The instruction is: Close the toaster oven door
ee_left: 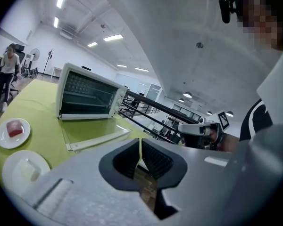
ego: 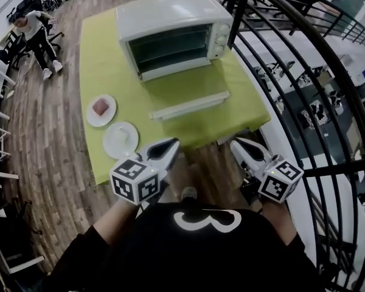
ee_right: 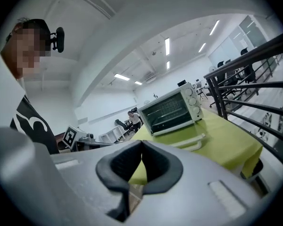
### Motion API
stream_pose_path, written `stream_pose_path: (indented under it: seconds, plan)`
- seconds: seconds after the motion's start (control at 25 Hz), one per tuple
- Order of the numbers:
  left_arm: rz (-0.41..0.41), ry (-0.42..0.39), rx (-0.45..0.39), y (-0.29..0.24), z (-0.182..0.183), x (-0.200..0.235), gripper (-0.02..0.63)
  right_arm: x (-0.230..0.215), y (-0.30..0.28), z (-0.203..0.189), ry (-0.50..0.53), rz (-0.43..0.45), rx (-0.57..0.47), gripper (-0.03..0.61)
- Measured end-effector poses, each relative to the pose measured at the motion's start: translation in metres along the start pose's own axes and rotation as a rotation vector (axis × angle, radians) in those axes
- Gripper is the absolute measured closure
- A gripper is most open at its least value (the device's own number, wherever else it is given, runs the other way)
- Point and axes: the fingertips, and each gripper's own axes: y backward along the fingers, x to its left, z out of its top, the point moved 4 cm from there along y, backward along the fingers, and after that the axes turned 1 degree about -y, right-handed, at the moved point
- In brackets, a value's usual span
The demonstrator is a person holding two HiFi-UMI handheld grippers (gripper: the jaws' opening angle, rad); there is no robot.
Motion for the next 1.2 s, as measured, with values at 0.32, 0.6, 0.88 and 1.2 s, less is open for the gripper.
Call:
stream_pose_path:
  seconds: [0.32,0.6,0.88,1.2]
  plan:
    - [0.120,0.049,0.044,-0.032,-0.022,0.062,0.598,-0.071,-0.042,-0.002,0.009,-0.046,0.064,0.575]
    - [0.270,0.109,0.065,-0.045,-0.039,0.104,0.493,-0.131,-0.071,-0.005,0.014,-0.071,0.151,0.497]
    - [0.414,0.175,0.116,-0.068,-0.059,0.138,0.424,-0.192,-0.111,-0.013,0.069,-0.114,0.284,0.425]
    - [0.582,0.191,0.183,-0.091,-0.072,0.173,0.402,-0.243,-0.151,-0.025,0.114,-0.143,0.425,0.393]
